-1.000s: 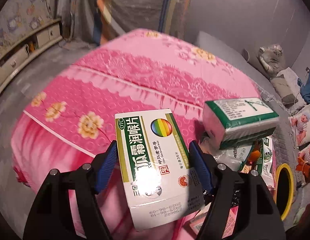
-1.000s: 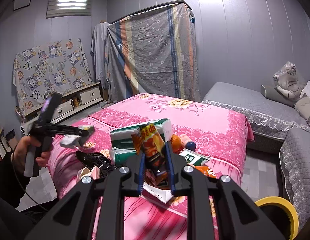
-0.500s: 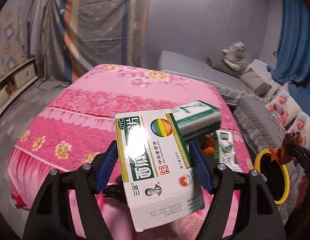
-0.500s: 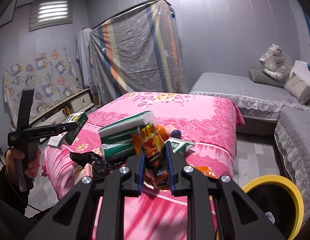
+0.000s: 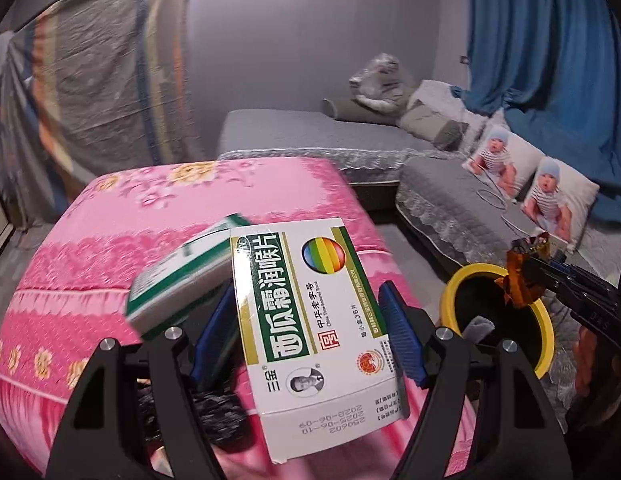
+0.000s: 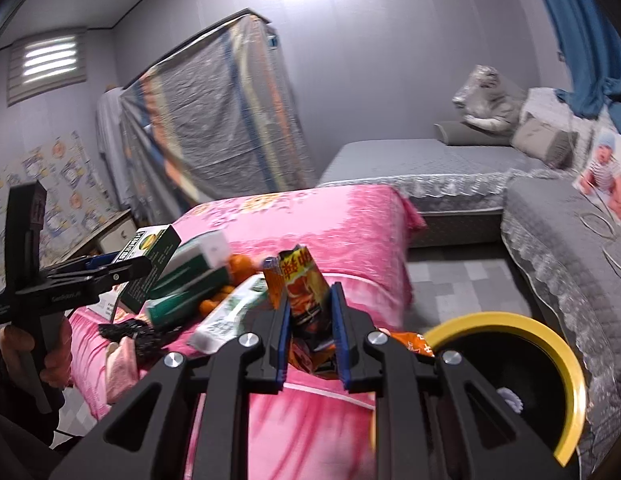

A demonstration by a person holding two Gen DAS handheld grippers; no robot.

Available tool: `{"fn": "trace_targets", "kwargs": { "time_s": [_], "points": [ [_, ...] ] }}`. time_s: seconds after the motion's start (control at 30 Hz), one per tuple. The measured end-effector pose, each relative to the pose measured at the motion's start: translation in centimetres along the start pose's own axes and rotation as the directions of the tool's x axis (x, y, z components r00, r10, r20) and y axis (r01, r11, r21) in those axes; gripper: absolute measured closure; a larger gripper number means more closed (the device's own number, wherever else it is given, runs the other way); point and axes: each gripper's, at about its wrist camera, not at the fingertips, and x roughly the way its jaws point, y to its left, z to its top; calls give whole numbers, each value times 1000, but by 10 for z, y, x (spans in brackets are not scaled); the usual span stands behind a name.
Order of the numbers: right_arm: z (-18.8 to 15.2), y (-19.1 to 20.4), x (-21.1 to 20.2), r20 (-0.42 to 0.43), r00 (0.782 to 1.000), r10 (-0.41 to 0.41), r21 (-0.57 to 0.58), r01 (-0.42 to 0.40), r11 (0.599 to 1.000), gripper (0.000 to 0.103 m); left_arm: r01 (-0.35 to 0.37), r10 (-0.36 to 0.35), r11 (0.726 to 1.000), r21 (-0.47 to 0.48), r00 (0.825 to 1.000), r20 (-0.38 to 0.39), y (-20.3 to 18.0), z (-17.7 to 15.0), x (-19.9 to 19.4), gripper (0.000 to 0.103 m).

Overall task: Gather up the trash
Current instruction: 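Carry snack bag and medicine box over the yellow bin and release both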

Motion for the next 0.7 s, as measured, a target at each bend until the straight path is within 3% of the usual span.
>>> {"fn": "trace_targets", "kwargs": {
  "time_s": [0.33,0.7],
  "points": [
    [-12,-56,-11,16,995,-102,119,99,988,86,107,-106,982,153,994,-12,-82,13,38,35],
    [-31,-106,-9,-14,971,-239,234,235,943,86,166,-156,960,227,986,-63,-140,11,77,35]
  ]
}}
